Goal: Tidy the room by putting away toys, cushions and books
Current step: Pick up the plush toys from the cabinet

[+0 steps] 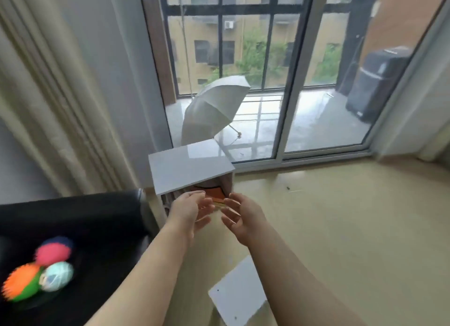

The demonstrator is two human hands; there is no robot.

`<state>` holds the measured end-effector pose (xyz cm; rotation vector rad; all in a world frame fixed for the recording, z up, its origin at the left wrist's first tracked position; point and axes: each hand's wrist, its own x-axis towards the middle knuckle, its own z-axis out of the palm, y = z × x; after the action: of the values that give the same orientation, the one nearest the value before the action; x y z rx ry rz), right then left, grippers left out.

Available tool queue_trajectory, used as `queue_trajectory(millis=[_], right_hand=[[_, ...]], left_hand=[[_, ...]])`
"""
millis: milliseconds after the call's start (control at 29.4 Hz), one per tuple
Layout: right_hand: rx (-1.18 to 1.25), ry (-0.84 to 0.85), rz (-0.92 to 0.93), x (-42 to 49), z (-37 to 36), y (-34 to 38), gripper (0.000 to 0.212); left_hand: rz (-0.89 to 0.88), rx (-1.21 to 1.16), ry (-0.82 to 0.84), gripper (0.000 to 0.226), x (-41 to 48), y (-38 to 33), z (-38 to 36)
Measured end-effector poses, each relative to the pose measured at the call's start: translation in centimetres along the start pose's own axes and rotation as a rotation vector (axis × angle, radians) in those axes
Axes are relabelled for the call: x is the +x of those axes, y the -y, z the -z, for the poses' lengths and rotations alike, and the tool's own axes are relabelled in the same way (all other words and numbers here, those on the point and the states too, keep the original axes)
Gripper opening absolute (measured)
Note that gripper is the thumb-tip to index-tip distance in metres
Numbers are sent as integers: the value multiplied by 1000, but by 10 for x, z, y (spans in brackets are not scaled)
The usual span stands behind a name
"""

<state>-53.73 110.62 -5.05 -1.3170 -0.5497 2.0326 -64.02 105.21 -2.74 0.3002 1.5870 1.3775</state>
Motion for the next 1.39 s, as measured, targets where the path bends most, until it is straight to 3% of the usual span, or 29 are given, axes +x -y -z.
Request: queue_trajectory(millis=[204, 408, 611, 815, 1053, 1223, 1393], right_hand=[[187, -215, 203, -41, 209, 110, 12], [296, -467, 291, -87, 442, 210, 9], [387, -594, 307, -95, 580, 288, 9], [504, -661, 241, -41, 708, 358, 7], [577, -792, 329, 2, 860, 533, 11], [661, -825, 333, 27, 949, 611, 14], [692, -903, 366, 56, 1084, 698, 16]], left_hand=[[45, 111, 347, 13, -48, 49, -220], [161, 200, 562, 13, -112, 123, -444], [187, 290, 666, 14, -133, 160, -608], [222, 378, 717, 11, -102, 206, -780], [212, 467, 891, 9, -83, 205, -1034], [224, 549, 938, 11, -77, 220, -1167], [253, 582, 962, 8, -73, 261, -1322]])
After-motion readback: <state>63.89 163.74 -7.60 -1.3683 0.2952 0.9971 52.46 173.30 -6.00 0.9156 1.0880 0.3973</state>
